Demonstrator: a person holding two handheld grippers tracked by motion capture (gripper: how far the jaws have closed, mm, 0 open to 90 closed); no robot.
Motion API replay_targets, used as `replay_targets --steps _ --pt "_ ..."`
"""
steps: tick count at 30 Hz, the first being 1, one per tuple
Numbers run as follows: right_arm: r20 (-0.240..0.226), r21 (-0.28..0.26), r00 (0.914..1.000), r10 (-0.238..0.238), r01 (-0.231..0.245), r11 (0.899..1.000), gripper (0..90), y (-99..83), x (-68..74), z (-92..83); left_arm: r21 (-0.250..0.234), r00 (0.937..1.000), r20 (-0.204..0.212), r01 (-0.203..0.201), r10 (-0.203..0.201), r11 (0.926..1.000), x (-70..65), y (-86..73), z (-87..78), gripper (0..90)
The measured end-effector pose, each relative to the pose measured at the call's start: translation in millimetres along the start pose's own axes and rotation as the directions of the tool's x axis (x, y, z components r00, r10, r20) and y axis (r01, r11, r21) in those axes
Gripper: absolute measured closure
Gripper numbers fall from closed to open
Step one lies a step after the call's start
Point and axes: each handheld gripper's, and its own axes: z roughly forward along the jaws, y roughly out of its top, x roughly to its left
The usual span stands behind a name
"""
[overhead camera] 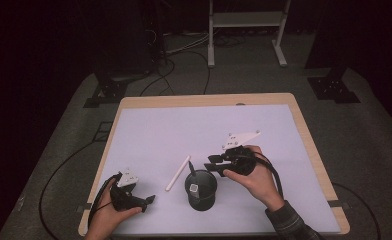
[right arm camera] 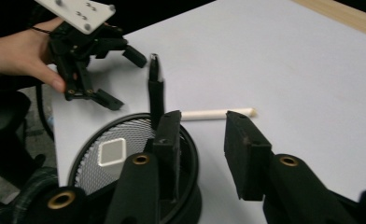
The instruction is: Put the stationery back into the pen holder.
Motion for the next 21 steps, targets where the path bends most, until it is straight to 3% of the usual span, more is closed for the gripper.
replay_targets --steps 9,15,21 --pt "0.109 -0.007 0.994 0.013 -0.012 1.0 48.7 -19.8 -19.9 -13.1 -0.001 1.0 -0.002 -0.002 0.002 1.0 -0.1 0.1 0.0 0.0" --pt "0.154 -0.007 0.9875 0.033 -0.032 0.999 44.0 -34.5 -29.6 -21.1 -0.003 1.0 -0.003 -0.001 0.001 1.0 -0.1 0.1 0.2 0.0" --pt "0.211 0.038 0.9772 0.026 -0.035 0.999 39.4 -49.5 -35.2 -25.6 0.0 1.0 -0.004 -0.005 0.005 1.0 0.0 0.3 0.0 0.0"
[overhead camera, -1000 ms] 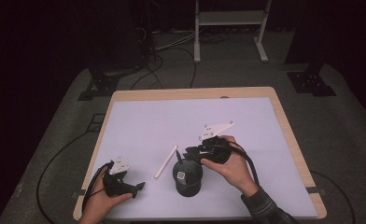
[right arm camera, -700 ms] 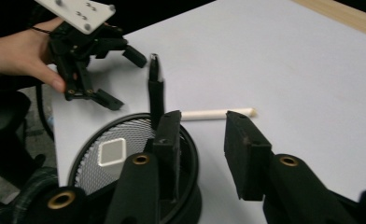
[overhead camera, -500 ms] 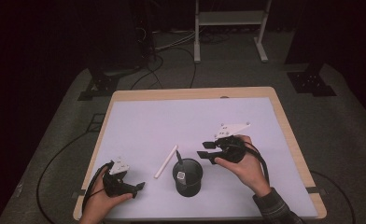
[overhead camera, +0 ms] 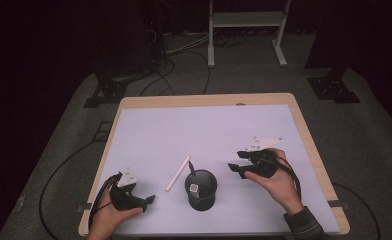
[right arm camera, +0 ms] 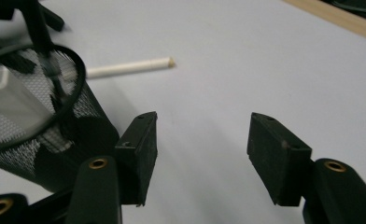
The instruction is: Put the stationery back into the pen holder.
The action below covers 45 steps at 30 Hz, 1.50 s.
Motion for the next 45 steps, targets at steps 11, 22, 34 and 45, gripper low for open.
replay_targets --steps 11,22,34,45 --pt "0.062 0.06 0.996 0.064 -0.068 0.996 31.4 -43.3 -15.5 -5.3 0.01 1.0 -0.006 -0.004 0.004 0.9999 -1.0 1.5 -1.1 0.7" --pt "0.131 0.111 0.9863 0.1 -0.115 0.987 28.0 -86.3 -23.9 -9.3 0.002 0.9998 0.006 -0.019 0.019 0.9998 -2.5 4.4 -4.2 13.7" --pt "0.174 0.083 0.9801 0.095 -0.11 0.99 26.4 -106.6 -24.5 -8.6 0.015 0.9997 0.022 -0.007 0.006 0.9999 -6.1 12.2 -6.8 28.5" --pt "0.176 0.044 0.9791 0.102 -0.112 0.993 25.9 -112.0 -23.7 -8.7 0.01 0.999 0.026 0.035 -0.036 0.9993 -4.9 20.2 -8.6 40.0"
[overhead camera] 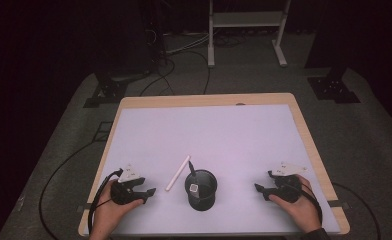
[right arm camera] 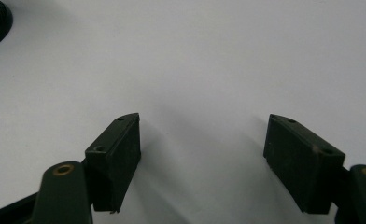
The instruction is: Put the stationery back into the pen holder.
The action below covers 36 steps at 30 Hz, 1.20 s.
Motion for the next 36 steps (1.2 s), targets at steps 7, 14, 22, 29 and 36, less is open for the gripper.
replay_targets --steps 7,14,22,29,36 --pt "-0.002 0.0 1.0 0.004 -0.004 1.0 25.8 0.1 0.0 0.1 -0.002 0.9998 -0.002 0.018 -0.018 0.9998 1.1 14.3 -2.4 42.6" --pt "-0.003 0.0 1.0 0.007 -0.007 1.0 25.8 0.1 -0.2 0.2 0.011 0.9993 -0.002 0.038 -0.038 0.9992 1.2 28.0 -1.8 45.1" --pt "-0.004 0.001 1.0 0.008 -0.008 1.0 25.8 0.1 -0.4 0.2 0.024 0.9992 -0.013 0.037 -0.037 0.999 2.0 46.6 1.8 49.2" --pt "-0.004 0.001 0.9999 0.009 -0.009 1.0 25.8 0.2 -0.4 0.2 0.044 0.9993 -0.009 0.036 -0.035 0.9984 0.6 61.5 9.4 51.5" --pt "-0.005 0.001 1.0 0.007 -0.007 1.0 25.8 0.1 -0.7 0.1 0.064 0.9987 0.004 0.05 -0.051 0.9967 0.8 73.6 17.4 55.3"
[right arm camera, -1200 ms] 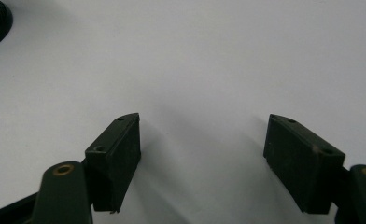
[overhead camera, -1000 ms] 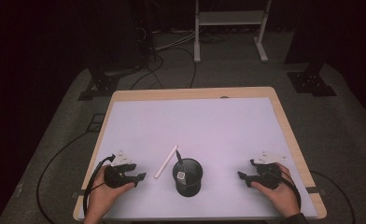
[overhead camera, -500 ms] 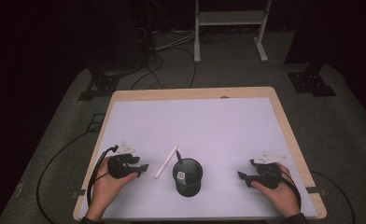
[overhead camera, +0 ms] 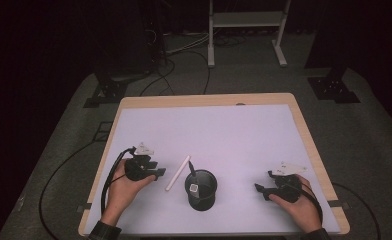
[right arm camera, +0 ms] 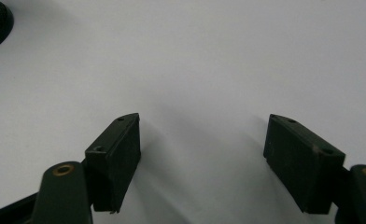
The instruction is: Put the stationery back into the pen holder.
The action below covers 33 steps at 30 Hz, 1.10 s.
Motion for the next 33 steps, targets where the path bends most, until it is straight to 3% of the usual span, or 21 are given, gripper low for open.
replay_targets --steps 19,33 --pt "0.0 -0.001 1.0 0.0 0.0 1.0 25.8 0.0 -0.2 0.0 0.06 0.9991 0.021 0.035 -0.036 0.9976 0.9 36.0 24.5 67.6" --pt "-0.002 0.0 1.0 0.002 -0.002 1.0 25.8 0.0 -0.2 0.0 0.112 0.9988 0.042 0.019 -0.023 0.9935 -3.5 56.3 45.9 75.3"
